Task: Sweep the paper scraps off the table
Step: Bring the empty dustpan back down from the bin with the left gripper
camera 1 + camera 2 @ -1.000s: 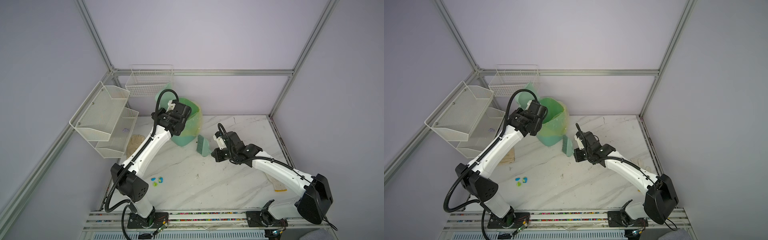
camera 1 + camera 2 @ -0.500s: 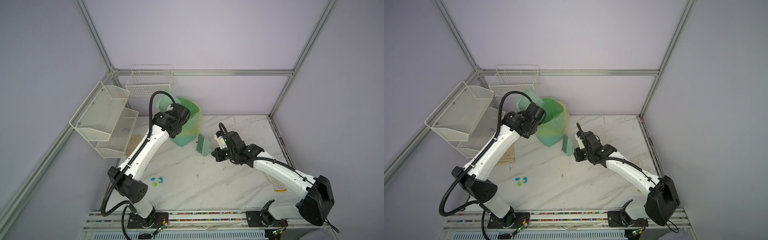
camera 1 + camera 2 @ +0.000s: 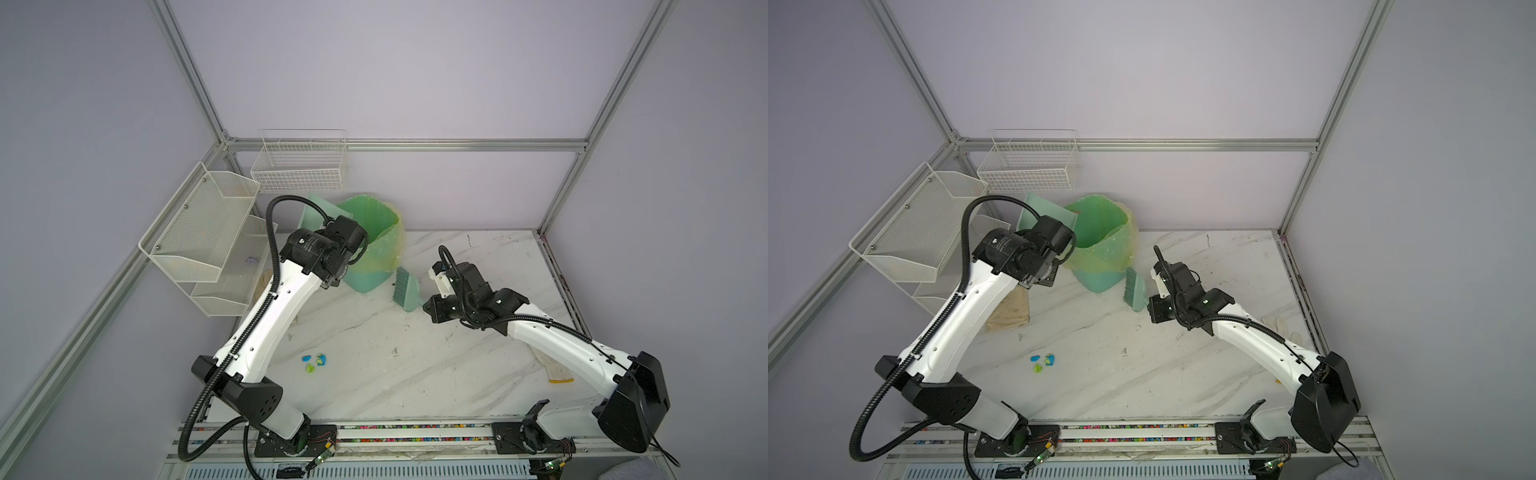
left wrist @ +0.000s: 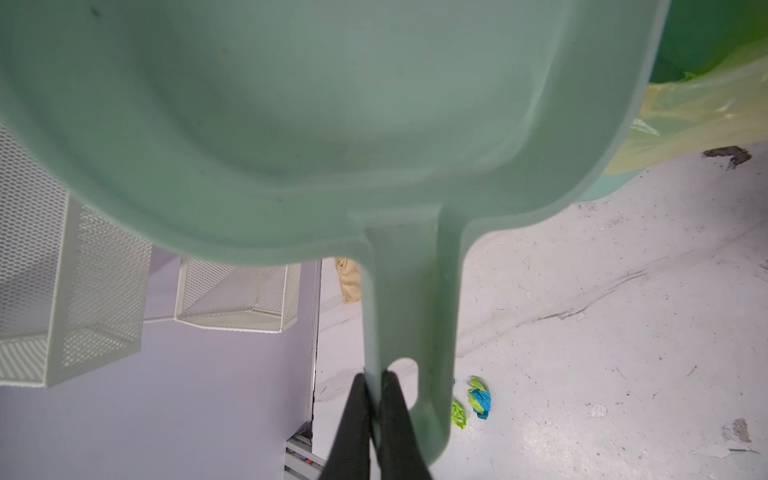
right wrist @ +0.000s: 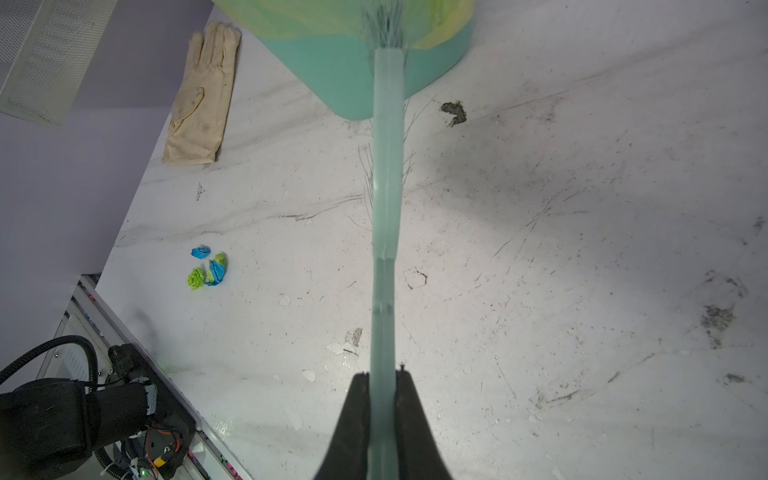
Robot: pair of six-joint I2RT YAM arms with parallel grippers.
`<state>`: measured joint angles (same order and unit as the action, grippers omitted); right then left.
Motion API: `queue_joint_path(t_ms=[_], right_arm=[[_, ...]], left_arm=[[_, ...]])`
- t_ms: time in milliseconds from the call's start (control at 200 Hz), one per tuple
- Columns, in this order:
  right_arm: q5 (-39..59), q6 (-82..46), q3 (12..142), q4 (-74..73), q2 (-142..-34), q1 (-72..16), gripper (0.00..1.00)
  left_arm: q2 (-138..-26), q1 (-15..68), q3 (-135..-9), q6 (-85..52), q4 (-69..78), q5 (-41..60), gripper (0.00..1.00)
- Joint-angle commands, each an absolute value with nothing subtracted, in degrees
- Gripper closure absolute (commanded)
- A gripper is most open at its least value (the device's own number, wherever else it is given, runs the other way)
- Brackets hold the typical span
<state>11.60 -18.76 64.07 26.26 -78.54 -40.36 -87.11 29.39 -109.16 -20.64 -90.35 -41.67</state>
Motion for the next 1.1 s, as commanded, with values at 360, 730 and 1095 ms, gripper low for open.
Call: queue_joint_path(t_ms=[360, 730, 1095], right_arm=[[12.6, -20.3, 65.7, 25.0, -80.0, -40.0, 1.0], [11.9, -21.5, 63.6, 23.0, -79.7, -40.0, 1.0], [16.1, -23.7, 59.8, 18.3, -79.0, -40.0, 1.0]], left_arm=[[-74.0, 27.1, -92.6, -31.3, -89.6, -32.5, 1.0], [-70.9, 24.4, -81.2, -31.0, -81.9, -25.1, 1.0], [-70.1, 21.1, -74.4, -30.8, -76.3, -21.9, 1.0]])
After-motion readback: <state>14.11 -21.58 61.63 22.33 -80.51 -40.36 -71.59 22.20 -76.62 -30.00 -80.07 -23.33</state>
